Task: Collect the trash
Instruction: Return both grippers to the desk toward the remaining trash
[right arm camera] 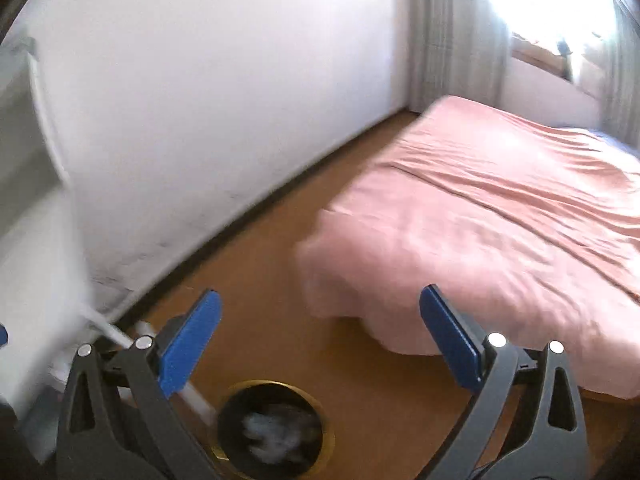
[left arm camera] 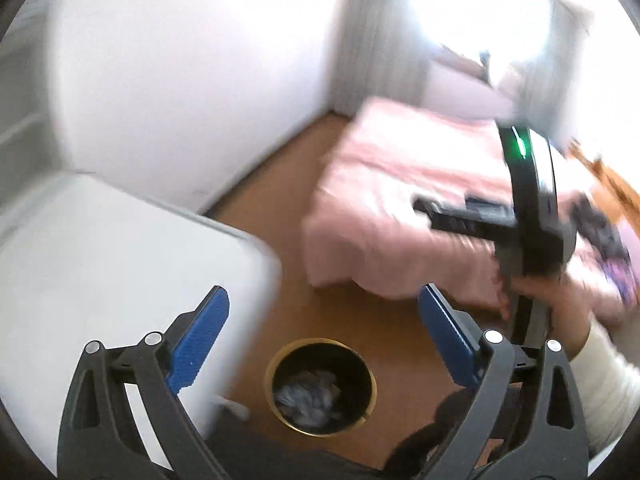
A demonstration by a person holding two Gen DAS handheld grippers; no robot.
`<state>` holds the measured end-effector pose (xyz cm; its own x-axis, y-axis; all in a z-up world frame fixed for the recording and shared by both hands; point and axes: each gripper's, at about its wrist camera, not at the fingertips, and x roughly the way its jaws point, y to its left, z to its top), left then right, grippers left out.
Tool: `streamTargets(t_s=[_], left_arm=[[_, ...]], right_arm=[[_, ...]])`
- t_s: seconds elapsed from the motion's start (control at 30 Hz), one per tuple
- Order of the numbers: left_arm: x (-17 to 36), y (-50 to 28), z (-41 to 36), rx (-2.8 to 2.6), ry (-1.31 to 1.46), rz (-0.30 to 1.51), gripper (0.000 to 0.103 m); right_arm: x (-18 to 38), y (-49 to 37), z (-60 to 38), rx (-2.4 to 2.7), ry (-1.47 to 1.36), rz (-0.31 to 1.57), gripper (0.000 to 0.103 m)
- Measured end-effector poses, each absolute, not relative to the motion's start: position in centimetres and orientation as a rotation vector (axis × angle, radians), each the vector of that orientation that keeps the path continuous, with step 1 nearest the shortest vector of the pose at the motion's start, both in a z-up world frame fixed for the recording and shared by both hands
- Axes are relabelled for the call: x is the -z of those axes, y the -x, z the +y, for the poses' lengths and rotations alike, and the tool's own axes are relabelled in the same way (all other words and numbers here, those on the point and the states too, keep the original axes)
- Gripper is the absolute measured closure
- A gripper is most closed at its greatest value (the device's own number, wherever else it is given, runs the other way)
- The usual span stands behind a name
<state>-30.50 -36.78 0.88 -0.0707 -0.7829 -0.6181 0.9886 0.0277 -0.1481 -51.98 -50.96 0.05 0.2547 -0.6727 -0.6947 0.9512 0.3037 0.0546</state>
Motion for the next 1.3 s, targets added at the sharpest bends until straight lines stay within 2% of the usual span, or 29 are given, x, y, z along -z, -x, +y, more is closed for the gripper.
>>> streamTargets(t_s=[0.13, 0.23, 0.43, 0.57, 0.83, 1.07, 1.3], left_arm=[[-4.6, 22.9, -29.5, 1.280, -0.251, 0.582, 0.010], [-5.3, 17.6, -24.0, 0.996, -0.259, 0.543, 0.009], [-4.3, 6.6, -12.5, 0.587, -0.145, 0.700, 0.009], [-2.8, 1.8, -8.9, 0.487, -0.149, 0.788, 0.009], [-0.1, -0.3, -9.8, 0.579, -0.142, 0.876, 0.009], [0.6, -1.0, -11.4, 0.592, -0.193, 0.877, 0.009], [1.8, -4.9, -12.6, 0.572, -0.205, 0.908, 0.009]], right_arm=[[-0.8, 45.3, -49.6, 1.009, -0.475, 0.659, 0.007], [-1.4, 38.8, -47.5, 0.855, -0.426, 0.667, 0.007], [-1.8, 24.9, -41.4, 0.537, -0.324, 0.703, 0.007], [-1.6, 18.0, -37.0, 0.359, -0.311, 0.738, 0.007], [0.4, 10.3, -31.0, 0.178, -0.198, 0.871, 0.007], [0.5, 8.4, -30.5, 0.136, -0.184, 0.870, 0.007], [1.0, 6.2, -29.4, 0.112, -0.166, 0.879, 0.007]])
